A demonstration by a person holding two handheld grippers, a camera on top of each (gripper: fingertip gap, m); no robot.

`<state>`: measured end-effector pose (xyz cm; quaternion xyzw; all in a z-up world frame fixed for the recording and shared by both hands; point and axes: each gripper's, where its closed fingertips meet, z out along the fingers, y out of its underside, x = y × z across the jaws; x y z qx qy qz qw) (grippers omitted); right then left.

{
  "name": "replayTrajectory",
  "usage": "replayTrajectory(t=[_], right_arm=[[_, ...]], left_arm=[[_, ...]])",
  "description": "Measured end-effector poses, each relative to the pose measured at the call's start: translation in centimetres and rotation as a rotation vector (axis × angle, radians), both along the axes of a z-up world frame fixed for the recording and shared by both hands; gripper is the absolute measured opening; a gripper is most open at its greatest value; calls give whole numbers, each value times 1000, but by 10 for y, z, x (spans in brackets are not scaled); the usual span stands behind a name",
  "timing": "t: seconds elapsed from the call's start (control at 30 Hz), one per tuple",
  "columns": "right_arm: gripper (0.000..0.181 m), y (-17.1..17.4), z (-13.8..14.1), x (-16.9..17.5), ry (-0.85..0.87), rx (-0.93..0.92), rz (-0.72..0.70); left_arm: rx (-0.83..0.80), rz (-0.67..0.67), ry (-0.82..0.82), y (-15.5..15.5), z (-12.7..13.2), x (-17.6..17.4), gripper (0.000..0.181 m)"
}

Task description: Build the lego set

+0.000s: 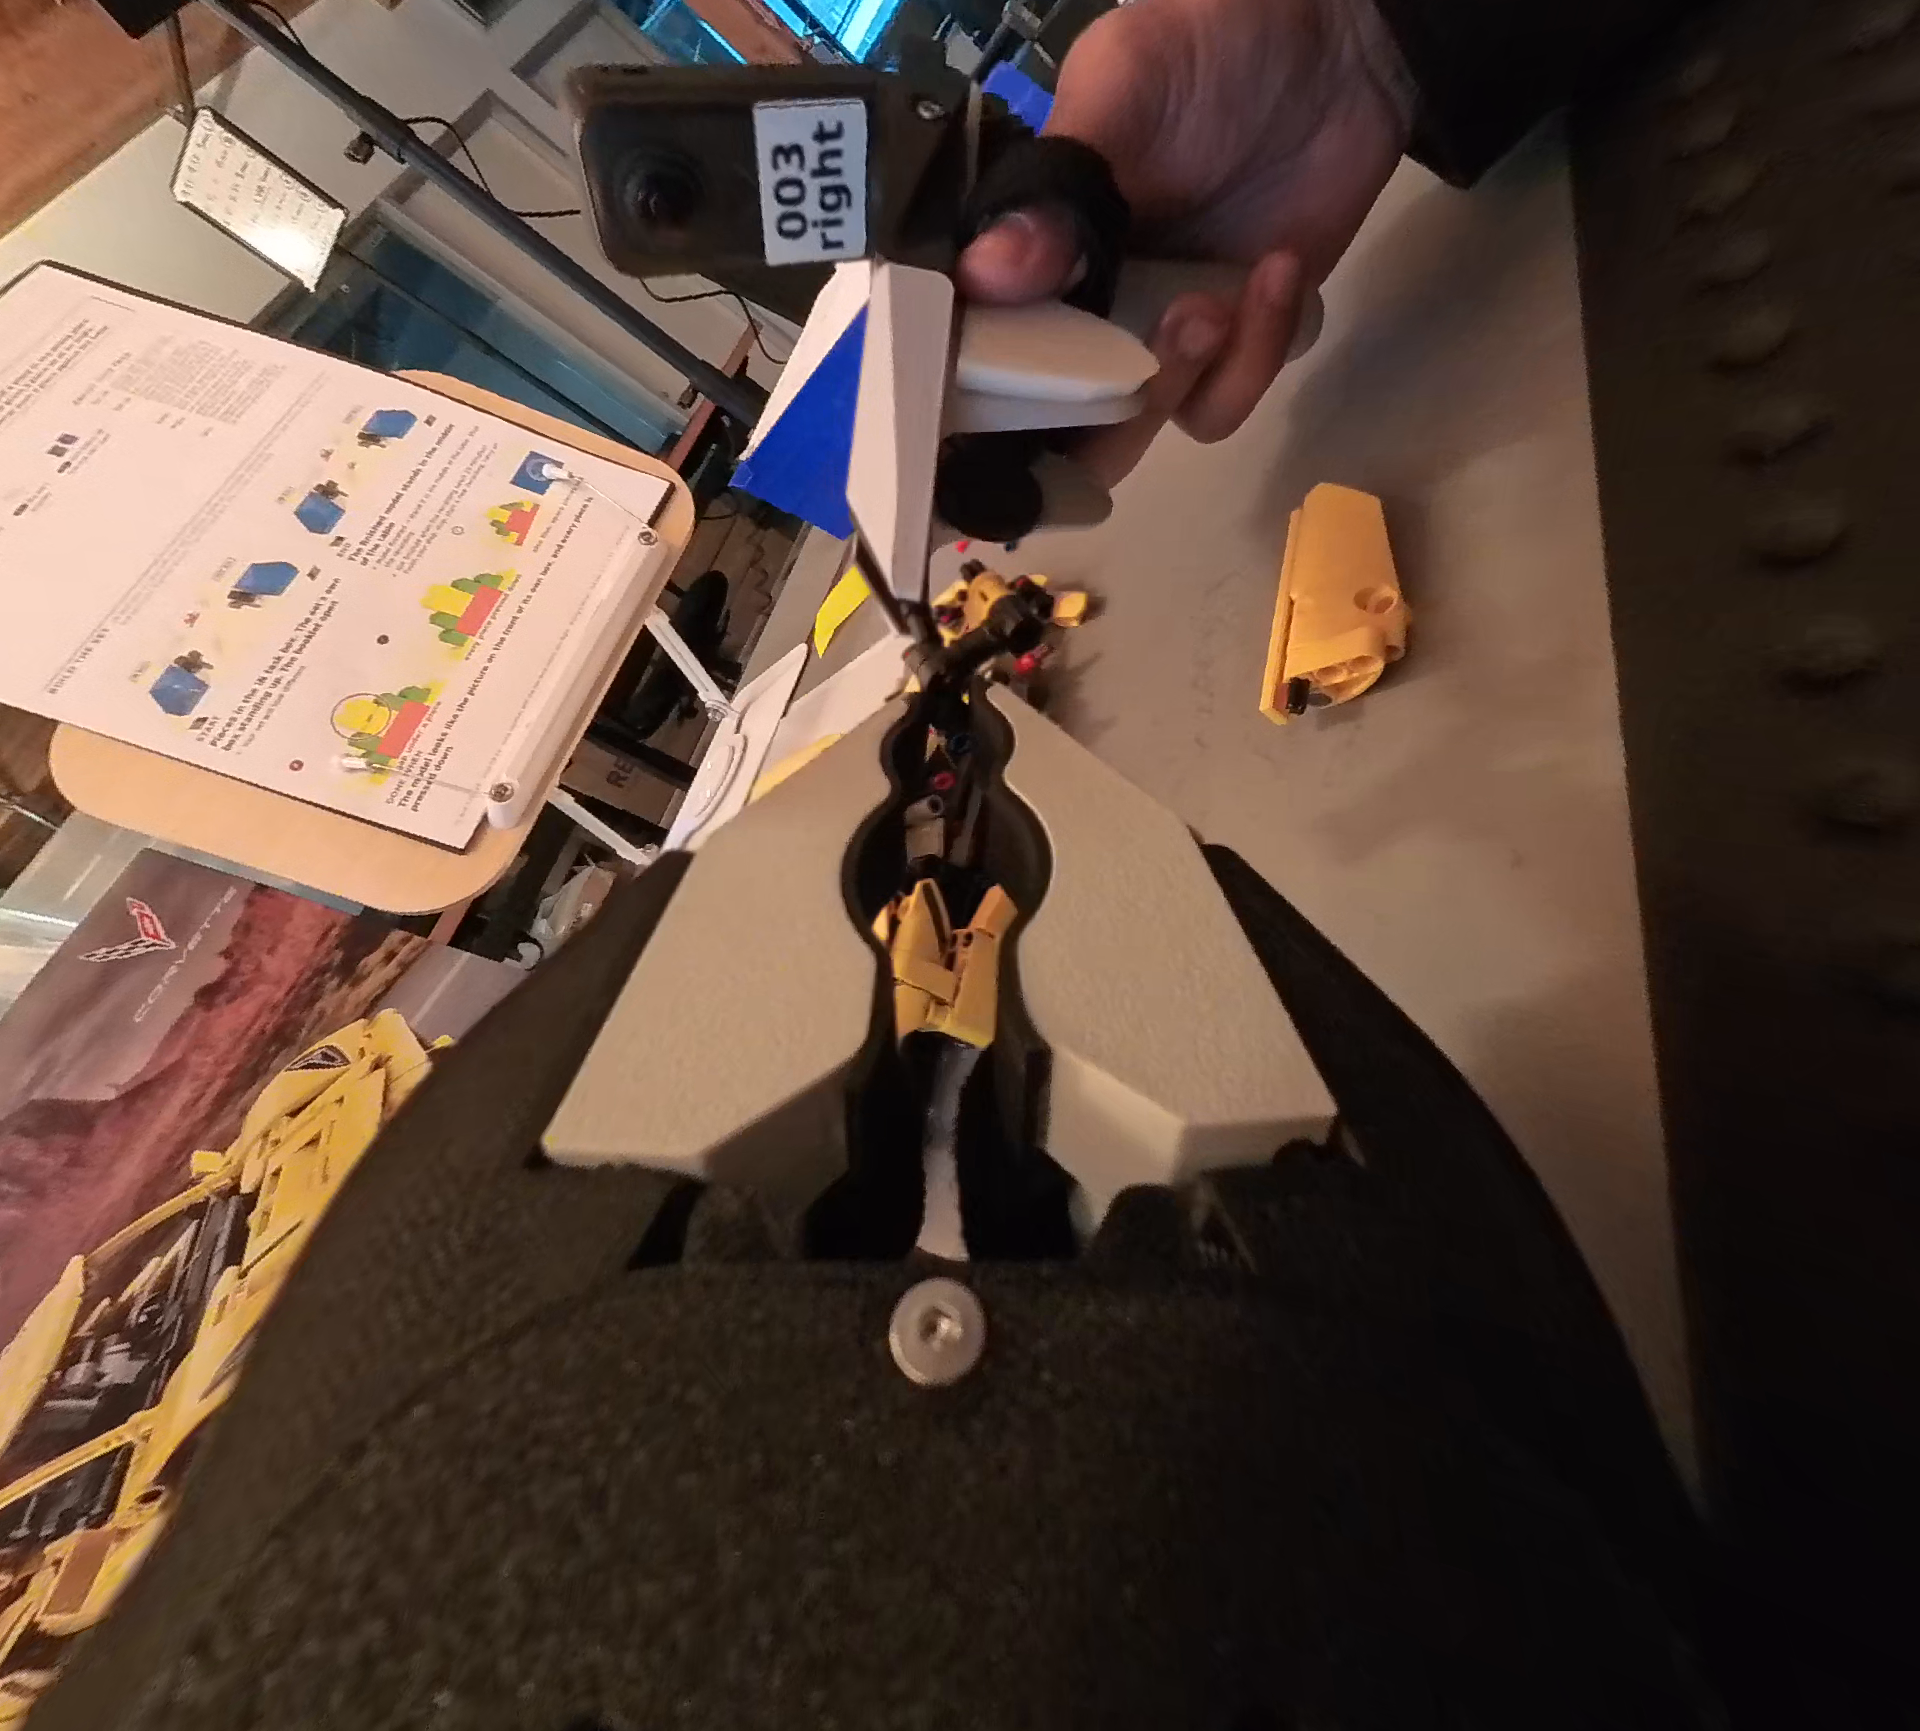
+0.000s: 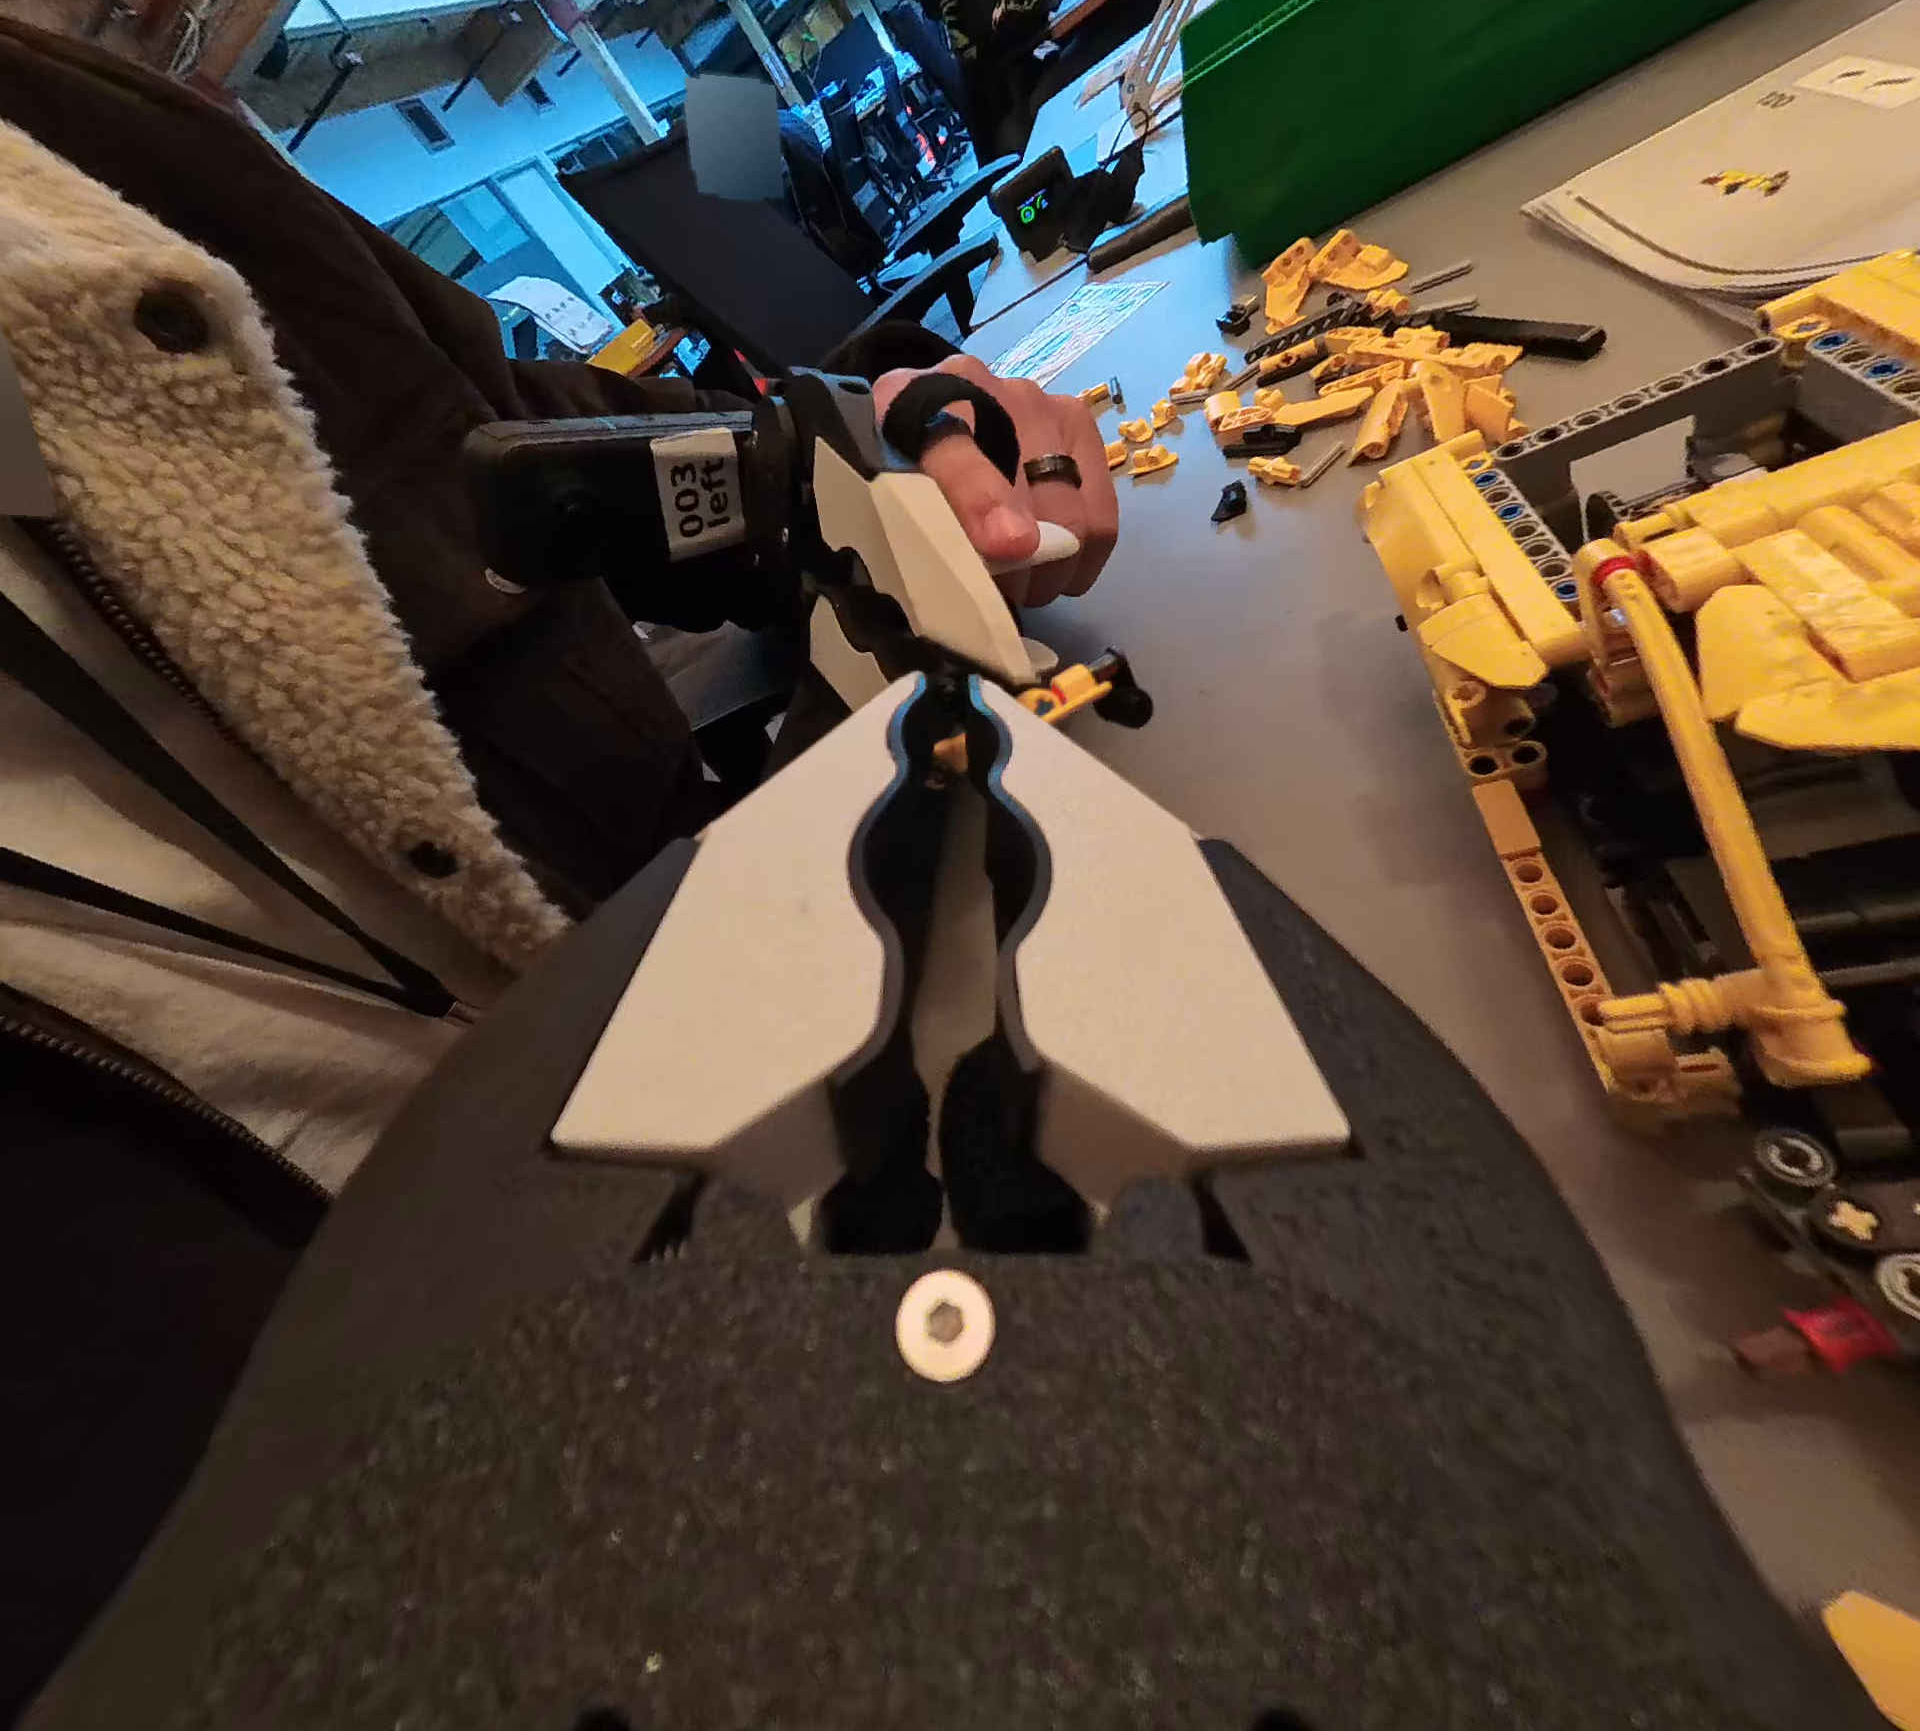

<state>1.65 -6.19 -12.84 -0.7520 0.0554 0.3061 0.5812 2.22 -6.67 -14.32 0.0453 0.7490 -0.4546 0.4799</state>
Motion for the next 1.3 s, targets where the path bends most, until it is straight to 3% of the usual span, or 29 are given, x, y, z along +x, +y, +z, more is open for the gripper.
replayTrajectory(t=[1.0, 1.3], right_arm=[[3, -3, -23, -9, 21, -135, 92], [3, -2, 16, -1, 158, 101, 48]], left_arm=[[111, -53, 117, -8, -23, -10, 6], [-125, -31, 138, -6, 17, -4, 6]])
